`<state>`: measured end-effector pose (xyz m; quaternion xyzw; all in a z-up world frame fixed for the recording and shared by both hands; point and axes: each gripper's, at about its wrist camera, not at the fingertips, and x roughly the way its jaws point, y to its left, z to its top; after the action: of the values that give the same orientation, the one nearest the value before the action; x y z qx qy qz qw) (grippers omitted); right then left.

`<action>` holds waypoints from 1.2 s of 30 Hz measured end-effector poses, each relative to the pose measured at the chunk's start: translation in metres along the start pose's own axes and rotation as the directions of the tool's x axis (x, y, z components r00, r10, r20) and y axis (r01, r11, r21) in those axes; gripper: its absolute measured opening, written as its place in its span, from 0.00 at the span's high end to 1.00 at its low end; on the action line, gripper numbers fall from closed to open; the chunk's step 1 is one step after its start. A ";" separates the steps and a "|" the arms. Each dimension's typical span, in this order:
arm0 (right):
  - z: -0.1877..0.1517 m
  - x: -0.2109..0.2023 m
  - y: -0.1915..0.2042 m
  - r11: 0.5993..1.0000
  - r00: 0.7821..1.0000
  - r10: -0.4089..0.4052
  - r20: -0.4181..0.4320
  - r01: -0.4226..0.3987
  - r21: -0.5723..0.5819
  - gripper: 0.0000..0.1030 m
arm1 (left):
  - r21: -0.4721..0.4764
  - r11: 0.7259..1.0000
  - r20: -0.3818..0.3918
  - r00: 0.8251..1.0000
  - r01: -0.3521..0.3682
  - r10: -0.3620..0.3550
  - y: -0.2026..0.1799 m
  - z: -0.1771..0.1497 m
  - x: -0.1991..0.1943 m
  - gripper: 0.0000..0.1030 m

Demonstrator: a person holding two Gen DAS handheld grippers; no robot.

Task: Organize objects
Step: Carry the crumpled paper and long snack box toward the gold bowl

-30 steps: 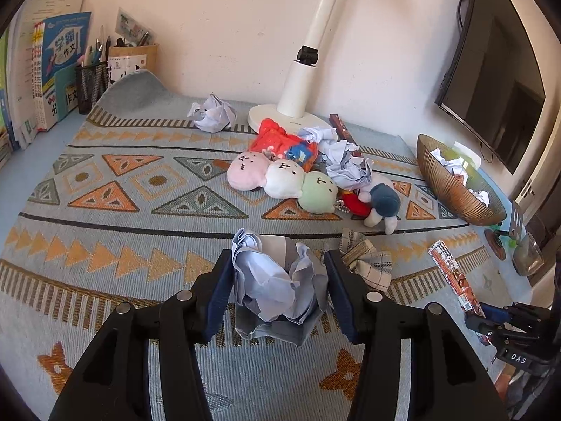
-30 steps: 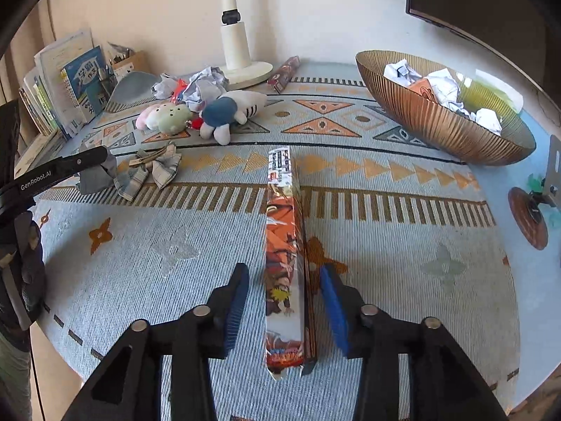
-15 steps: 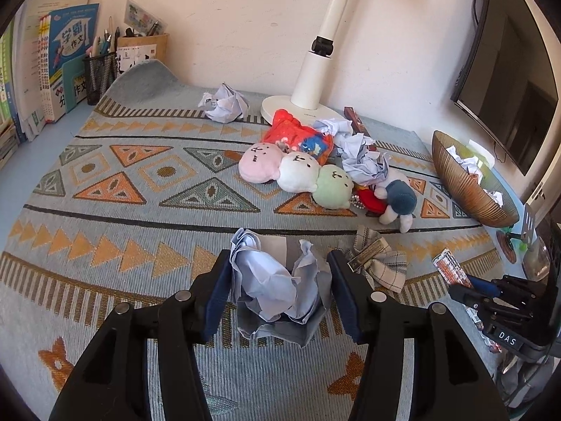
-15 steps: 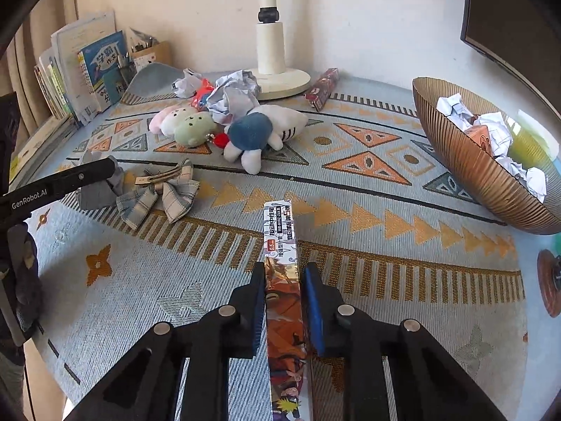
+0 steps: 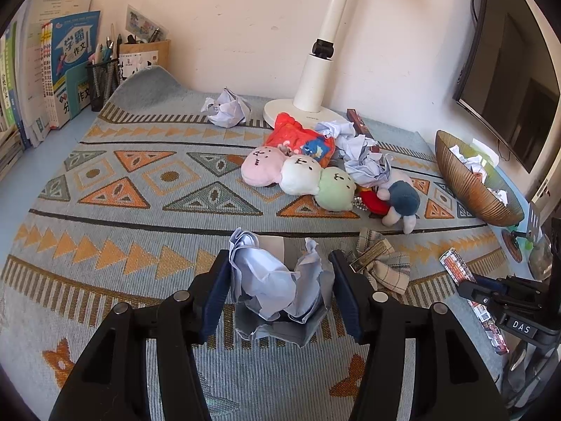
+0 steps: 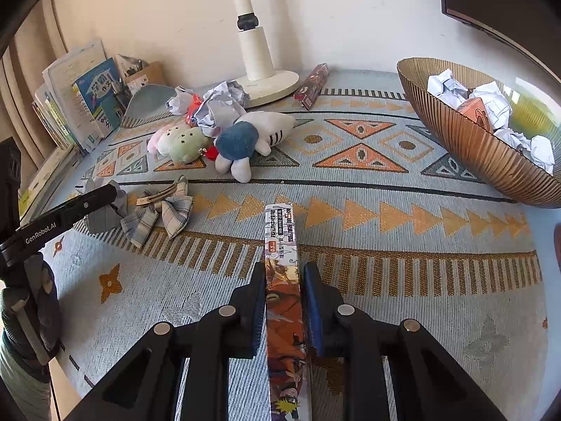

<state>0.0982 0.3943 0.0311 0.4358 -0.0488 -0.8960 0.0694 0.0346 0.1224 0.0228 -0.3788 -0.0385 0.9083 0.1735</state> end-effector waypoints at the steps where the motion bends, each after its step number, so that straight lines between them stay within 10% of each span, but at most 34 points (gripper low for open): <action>1: 0.000 -0.001 0.000 1.000 1.000 0.002 0.006 -0.002 0.001 0.80 | 0.004 1.000 0.002 1.000 -0.003 0.003 -0.001 0.000 0.000 0.48; 17: -0.006 -0.013 0.012 0.992 0.993 0.110 0.045 -0.107 -0.068 0.80 | 0.032 0.996 0.042 0.995 0.086 -0.088 -0.003 -0.002 -0.012 0.51; 23: -0.004 -0.003 0.006 0.988 0.988 0.151 -0.032 -0.152 -0.027 0.61 | 0.044 0.992 0.044 0.992 0.117 -0.119 -0.004 -0.003 -0.013 0.51; 36: -0.040 -0.016 0.047 0.967 1.000 0.012 -0.008 -0.013 -0.253 0.45 | 0.027 0.987 0.059 0.985 0.161 -0.162 0.001 -0.002 -0.016 0.51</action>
<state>0.1435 0.3497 0.0253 0.4259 0.0635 -0.8931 0.1302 0.0464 0.1162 0.0319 -0.3444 -0.0644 0.9028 0.2495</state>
